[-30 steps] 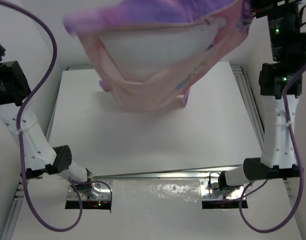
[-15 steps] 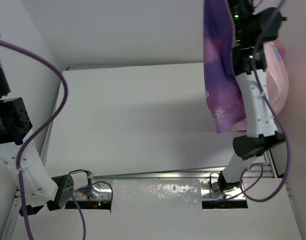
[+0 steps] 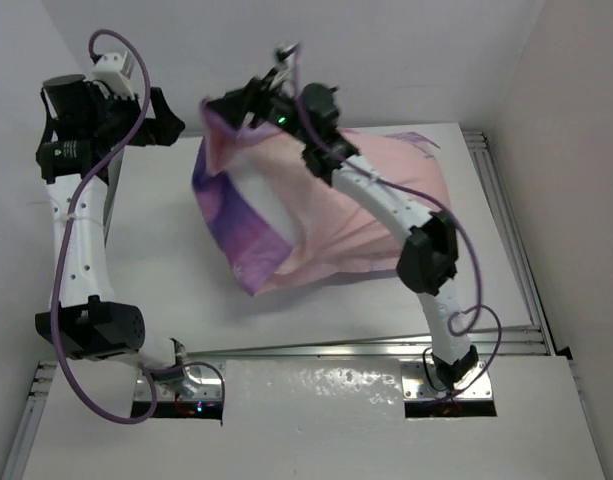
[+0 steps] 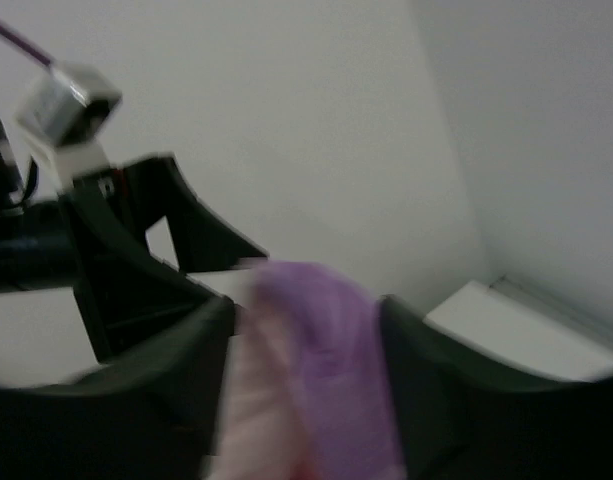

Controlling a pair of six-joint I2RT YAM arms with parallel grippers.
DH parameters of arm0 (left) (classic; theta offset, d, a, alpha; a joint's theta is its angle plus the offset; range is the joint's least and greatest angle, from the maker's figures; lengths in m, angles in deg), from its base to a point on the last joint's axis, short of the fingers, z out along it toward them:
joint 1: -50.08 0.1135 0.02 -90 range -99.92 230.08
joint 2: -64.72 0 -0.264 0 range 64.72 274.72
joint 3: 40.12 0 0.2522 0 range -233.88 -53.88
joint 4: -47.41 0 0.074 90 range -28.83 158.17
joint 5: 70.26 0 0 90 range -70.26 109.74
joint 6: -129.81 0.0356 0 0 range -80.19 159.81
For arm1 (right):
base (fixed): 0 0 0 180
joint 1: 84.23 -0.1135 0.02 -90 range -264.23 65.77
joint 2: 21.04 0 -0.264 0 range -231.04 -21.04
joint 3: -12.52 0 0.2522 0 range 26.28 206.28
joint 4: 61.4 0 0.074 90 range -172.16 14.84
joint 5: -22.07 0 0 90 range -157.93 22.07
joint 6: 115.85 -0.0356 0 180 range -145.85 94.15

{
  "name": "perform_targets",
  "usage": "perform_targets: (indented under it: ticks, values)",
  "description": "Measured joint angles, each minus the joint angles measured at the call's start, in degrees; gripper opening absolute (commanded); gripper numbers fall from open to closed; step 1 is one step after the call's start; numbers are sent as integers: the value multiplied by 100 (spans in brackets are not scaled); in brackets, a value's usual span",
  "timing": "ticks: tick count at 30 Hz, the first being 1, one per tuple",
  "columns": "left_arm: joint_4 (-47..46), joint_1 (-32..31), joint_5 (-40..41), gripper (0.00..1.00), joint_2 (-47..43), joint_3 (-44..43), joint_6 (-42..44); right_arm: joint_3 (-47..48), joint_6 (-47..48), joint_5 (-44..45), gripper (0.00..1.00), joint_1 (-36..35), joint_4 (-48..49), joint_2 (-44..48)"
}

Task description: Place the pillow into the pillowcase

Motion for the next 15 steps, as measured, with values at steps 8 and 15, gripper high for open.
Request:
perform_targets:
  ticks: [8, 15]
  values:
    - [577, 168, 1174, 100, -66, 1325, 28, 1075, 37, 39, 99, -894, -1191, -2046]
    - [540, 17, 1733, 90, -428, 2024, 341, -474, 1502, 1019, 99, -846, -2581, -133]
